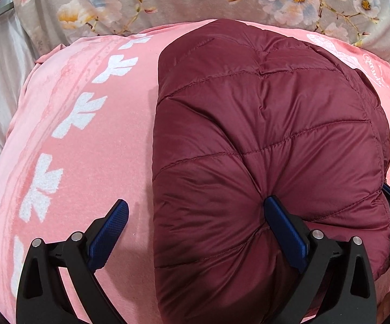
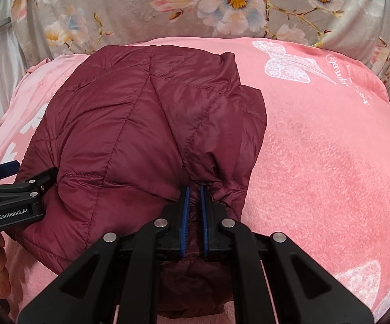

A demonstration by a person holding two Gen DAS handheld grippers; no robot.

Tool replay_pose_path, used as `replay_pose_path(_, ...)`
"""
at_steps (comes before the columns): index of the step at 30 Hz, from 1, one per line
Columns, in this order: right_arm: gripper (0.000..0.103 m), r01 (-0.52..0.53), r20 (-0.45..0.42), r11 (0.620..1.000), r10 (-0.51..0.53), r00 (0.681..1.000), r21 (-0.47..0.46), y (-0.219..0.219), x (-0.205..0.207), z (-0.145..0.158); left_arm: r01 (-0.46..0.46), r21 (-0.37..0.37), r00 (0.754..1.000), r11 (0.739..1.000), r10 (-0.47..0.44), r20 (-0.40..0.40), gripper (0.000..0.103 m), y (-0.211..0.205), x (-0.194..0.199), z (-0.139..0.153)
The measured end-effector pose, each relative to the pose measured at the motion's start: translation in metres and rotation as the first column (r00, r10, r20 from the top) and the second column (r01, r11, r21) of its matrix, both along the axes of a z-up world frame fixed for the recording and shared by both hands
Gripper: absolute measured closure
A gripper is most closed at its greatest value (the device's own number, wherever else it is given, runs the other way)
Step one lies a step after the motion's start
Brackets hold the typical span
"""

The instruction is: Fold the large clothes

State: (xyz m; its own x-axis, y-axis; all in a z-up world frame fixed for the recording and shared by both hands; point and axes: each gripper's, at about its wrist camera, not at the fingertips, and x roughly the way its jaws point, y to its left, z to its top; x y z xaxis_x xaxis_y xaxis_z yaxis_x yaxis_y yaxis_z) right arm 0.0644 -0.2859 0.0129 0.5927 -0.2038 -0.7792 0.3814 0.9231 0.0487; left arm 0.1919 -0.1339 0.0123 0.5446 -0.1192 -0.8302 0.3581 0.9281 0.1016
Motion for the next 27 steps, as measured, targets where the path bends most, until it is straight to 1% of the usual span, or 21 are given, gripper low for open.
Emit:
replay_pose_path(3, 0.096, 0.001, 0.004, 1.000, -0.001, 1.000, 0.007, -0.001, 0.000, 0.000, -0.004, 0.002, 1.000, 1.000, 0.004, 0.004, 0.005, 0.001, -0.001, 0.003)
replay_pose_path(5, 0.096, 0.003, 0.001, 1.000, -0.003, 1.000, -0.002, 0.000, 0.000, 0.001, -0.009, -0.001, 1.000, 1.000, 0.009, -0.010, 0.005, 0.002, -0.002, 0.005)
replay_pose_path(10, 0.096, 0.004, -0.029, 0.999, -0.005, 1.000, -0.043, 0.006, 0.000, 0.006, -0.031, -0.046, 0.998, 0.998, 0.028, -0.062, 0.005, 0.021, -0.001, 0.018)
replay_pose_path(11, 0.095, 0.002, -0.035, 0.999, -0.004, 0.999, -0.042, 0.006, 0.000, 0.008, -0.037, -0.052, 0.997, 0.998, 0.034, -0.067, 0.005, 0.024, 0.000, 0.020)
replay_pose_path(12, 0.092, 0.002, -0.036, 0.999, -0.003, 0.999, -0.038, 0.006, -0.001, 0.011, -0.047, -0.064, 0.996, 0.997, 0.042, -0.073, 0.005, 0.029, 0.002, 0.022)
replay_pose_path(13, 0.088, -0.001, -0.025, 1.000, 0.001, 1.000, -0.014, 0.003, -0.004, 0.016, -0.052, -0.071, 0.996, 0.996, 0.047, -0.077, 0.005, 0.032, 0.005, 0.024)
replay_pose_path(14, 0.074, -0.002, -0.005, 1.000, 0.002, 1.000, 0.016, -0.002, -0.006, 0.020, -0.063, -0.079, 0.995, 0.995, 0.056, -0.086, 0.005, 0.037, 0.010, 0.026)
replay_pose_path(15, 0.046, 0.003, 0.023, 0.998, -0.004, 1.000, 0.055, -0.008, -0.010, 0.025, -0.068, -0.090, 0.994, 0.994, 0.060, -0.092, 0.005, 0.039, 0.015, 0.028)
replay_pose_path(16, 0.031, 0.020, 0.061, 0.994, -0.027, 0.998, 0.104, -0.019, -0.014, 0.032, -0.074, -0.108, 0.993, 0.991, 0.063, -0.104, 0.005, 0.043, 0.020, 0.030)
replay_pose_path(17, 0.013, 0.028, 0.091, 0.990, -0.041, 0.995, 0.138, -0.028, -0.015, 0.036, -0.078, -0.127, 0.991, 0.989, 0.064, -0.117, 0.005, 0.045, 0.024, 0.030)
replay_pose_path(18, 0.012, 0.033, 0.115, 0.983, -0.055, 0.992, 0.181, -0.038, -0.016, 0.038, -0.079, -0.165, 0.988, 0.983, 0.055, -0.143, 0.005, 0.047, 0.031, 0.030)
replay_pose_path(20, 0.012, 0.033, 0.126, 0.957, -0.072, 0.989, 0.288, -0.059, -0.012, 0.036, -0.077, -0.254, 0.972, 0.964, 0.016, -0.233, 0.005, 0.050, 0.045, 0.024)
replay_pose_path(22, 0.012, 0.038, 0.107, 0.901, -0.093, 0.990, 0.433, -0.080, -0.004, 0.020, -0.094, -0.315, 0.951, 0.945, -0.009, -0.310, 0.005, 0.049, 0.056, 0.014)
replay_pose_path(23, 0.012, 0.046, 0.083, 0.874, -0.098, 0.992, 0.483, -0.086, 0.001, 0.011, -0.098, -0.336, 0.945, 0.937, -0.018, -0.328, 0.005, 0.047, 0.058, 0.011)
replay_pose_path(25, 0.012, 0.042, 0.063, 0.835, -0.091, 0.994, 0.548, -0.091, 0.007, -0.002, -0.091, -0.373, 0.935, 0.923, -0.050, -0.351, 0.005, 0.042, 0.060, 0.005)
replay_pose_path(26, 0.012, 0.024, 0.063, 0.800, -0.077, 0.995, 0.599, -0.090, 0.012, -0.012, -0.088, -0.394, 0.928, 0.915, -0.069, -0.367, 0.005, 0.038, 0.061, 0.002)
replay_pose_path(27, 0.011, 0.015, 0.068, 0.790, -0.072, 0.995, 0.613, -0.088, 0.015, -0.014, -0.084, -0.416, 0.921, 0.906, -0.089, -0.379, 0.005, 0.035, 0.062, -0.001)
